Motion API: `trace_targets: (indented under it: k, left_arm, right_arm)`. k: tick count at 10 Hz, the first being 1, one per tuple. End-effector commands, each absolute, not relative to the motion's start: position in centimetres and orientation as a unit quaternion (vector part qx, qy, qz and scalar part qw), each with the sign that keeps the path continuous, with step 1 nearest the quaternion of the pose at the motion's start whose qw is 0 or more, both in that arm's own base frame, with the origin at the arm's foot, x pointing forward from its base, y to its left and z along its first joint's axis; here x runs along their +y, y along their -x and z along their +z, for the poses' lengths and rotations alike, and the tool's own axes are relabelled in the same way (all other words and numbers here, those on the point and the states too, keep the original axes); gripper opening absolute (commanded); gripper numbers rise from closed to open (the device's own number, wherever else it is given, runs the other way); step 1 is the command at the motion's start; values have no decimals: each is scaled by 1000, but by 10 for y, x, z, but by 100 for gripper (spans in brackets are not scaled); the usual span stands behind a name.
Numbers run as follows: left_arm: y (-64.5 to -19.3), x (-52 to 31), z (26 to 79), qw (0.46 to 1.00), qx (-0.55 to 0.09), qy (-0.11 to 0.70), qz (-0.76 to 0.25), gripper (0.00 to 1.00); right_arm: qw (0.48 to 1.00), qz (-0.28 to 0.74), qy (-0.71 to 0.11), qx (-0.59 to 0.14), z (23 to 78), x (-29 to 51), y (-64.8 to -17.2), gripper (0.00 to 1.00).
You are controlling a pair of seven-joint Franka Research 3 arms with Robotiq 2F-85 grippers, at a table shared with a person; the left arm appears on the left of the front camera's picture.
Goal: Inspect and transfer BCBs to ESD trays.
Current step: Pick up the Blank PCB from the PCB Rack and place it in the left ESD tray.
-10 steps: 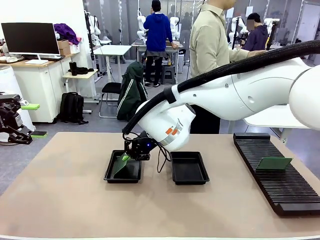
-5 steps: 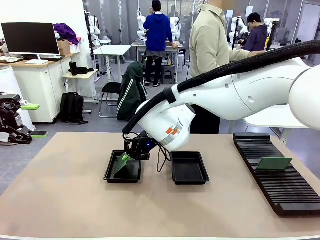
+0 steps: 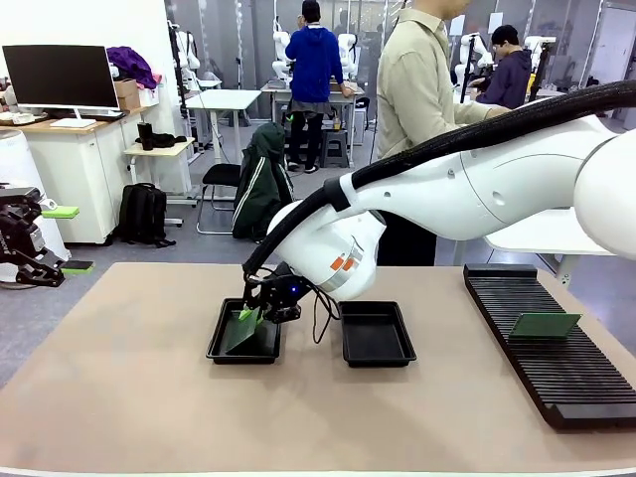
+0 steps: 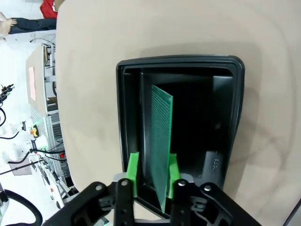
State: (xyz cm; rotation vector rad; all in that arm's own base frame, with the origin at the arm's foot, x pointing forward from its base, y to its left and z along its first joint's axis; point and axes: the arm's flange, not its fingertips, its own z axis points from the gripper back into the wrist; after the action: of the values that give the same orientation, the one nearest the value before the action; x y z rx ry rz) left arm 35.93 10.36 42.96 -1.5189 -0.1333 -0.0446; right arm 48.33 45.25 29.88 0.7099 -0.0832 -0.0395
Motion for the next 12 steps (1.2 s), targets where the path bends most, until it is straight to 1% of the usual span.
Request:
trace_targets:
  k: [1, 5, 6, 7, 8, 9, 12]
  left_arm:
    - [-359, 104, 430, 723, -63, 688, -19, 100]
    - [-359, 104, 430, 723, -63, 688, -19, 100]
    - [-359, 104, 430, 723, -63, 688, -19, 100]
    - [-359, 104, 430, 723, -63, 688, -19, 100]
    - [-359, 104, 430, 723, -63, 688, -19, 100]
    - [-359, 104, 430, 723, -63, 688, -19, 100]
    - [-359, 104, 430, 723, -63, 688, -19, 100]
  right_arm:
    - [947, -24, -319, -27, 307, 459, -485, 52]
    - [963, -12, -268, -24, 317, 470, -484, 92]
    - [969, -8, -246, -26, 321, 477, -485, 99]
    - [974, -5, -224, -29, 324, 484, -485, 100]
    - [981, -1, -190, -36, 330, 491, -484, 96]
    - [984, 0, -173, -42, 336, 494, -482, 100]
    - [986, 8, -162, -35, 353, 496, -475, 100]
